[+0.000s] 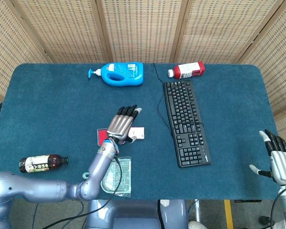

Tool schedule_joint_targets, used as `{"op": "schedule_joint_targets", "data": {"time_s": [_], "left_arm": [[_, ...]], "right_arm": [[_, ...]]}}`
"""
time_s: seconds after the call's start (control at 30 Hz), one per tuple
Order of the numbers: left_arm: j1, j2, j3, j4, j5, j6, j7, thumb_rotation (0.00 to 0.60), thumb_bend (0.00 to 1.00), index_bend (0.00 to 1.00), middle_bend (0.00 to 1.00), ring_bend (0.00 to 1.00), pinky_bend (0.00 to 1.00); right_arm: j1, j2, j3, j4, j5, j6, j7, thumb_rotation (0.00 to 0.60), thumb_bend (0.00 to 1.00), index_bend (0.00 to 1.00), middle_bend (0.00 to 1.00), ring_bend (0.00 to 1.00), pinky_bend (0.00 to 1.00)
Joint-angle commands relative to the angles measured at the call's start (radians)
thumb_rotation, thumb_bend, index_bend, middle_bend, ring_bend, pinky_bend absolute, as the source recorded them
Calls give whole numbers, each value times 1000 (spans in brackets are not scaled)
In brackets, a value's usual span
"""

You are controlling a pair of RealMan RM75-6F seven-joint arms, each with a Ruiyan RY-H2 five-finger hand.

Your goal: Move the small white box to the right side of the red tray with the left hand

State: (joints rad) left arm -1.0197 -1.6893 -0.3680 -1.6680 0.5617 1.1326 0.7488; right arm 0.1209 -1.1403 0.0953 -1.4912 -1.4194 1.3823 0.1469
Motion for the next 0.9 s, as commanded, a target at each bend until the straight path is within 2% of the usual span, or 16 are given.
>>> {"op": "schedule_joint_targets", "data": {"time_s": [0.03,0.1,0.17,0.2,0.33,0.5,0.7,0.9], "left_arm": [[206,178,149,-208,303,191,-152,600,254,38,0,0,0],[282,230,228,-251,417,251,-207,600,252,15,0,0,0],[335,262,284,-261,497,297,-242,600,253,1,0,0,0],[372,282,327,-257,558,334,-261,600,254,0,0,0,0],[480,312,441,-197,715,458,-272,600,253,0,0,0,0],[602,324,541,-110,793,560,-265,600,242,0,0,0,0],[708,339,596,-30,819,618,-283,600,239,0,0,0,0],[755,351,588,35,822,619,-341,600,238,0,0,0,0]], "right_arm": [[0,-9,-8,-5,-12,6,-29,600,0,6,0,0,0],[-2,-16,-12,-11,-20,14,-51,600,0,6,0,0,0],[-4,-20,-15,-16,-28,23,-67,600,0,6,0,0,0],[-5,-24,-17,-18,-35,30,-78,600,0,6,0,0,0],[-10,-32,-22,-25,-52,49,-107,600,0,5,0,0,0],[-14,-40,-28,-30,-70,68,-134,600,0,5,0,0,0],[-18,-50,-24,-26,-73,85,-154,600,0,5,0,0,0],[-22,-51,-24,-30,-79,97,-161,600,0,5,0,0,0]]}}
